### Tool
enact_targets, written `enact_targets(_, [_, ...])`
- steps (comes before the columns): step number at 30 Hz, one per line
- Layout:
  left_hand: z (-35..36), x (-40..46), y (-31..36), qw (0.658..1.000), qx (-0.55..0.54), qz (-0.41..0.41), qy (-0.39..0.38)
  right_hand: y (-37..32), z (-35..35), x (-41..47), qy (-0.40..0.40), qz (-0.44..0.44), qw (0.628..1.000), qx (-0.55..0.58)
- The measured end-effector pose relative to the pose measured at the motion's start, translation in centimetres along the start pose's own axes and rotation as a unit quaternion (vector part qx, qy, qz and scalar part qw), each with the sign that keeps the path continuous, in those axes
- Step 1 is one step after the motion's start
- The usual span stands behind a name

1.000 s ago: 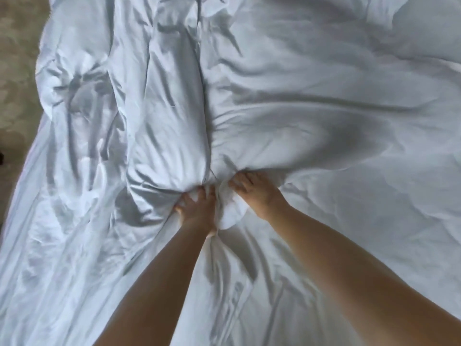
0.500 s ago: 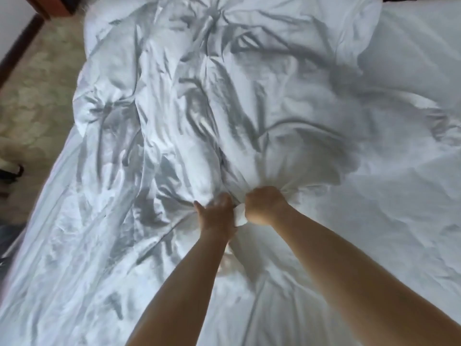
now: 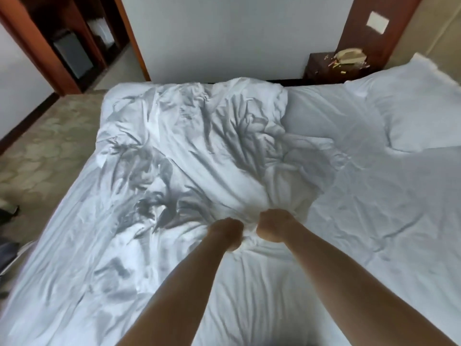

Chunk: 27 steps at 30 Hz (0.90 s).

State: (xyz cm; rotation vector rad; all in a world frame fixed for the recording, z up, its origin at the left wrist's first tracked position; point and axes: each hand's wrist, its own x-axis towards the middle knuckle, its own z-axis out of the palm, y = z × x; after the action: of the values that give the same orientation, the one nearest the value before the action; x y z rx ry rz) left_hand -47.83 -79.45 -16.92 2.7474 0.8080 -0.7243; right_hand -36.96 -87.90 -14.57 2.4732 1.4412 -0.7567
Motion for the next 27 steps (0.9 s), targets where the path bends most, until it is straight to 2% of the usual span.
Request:
enact_targets(8, [3.5, -12.4, 6.3, 0.996, -0.086, 0.022, -0.020, 0.9, 5.0, -13.1, 0.005, 0.004, 0.999, -0.038])
enact_targets(16, [5.0, -18.4, 14.0, 0.991, -0.124, 0.039, -0.031, 5.9, 7.2, -21.8, 0.037, -0.008, 0.999, -0.035])
enact_targets(23, [4.9, -22.7, 22.8, 0.993, -0.098, -0.013, 0.066, 12.2, 7.0, -28.5, 0.109, -0.076, 0.989, -0.059])
enact_targets(27, [5.1, -24.7, 31.1, 0.993, -0.087, -0.035, 0.069, 18.6, 7.9, -34.2, 0.116, -0.084, 0.989, -0.047])
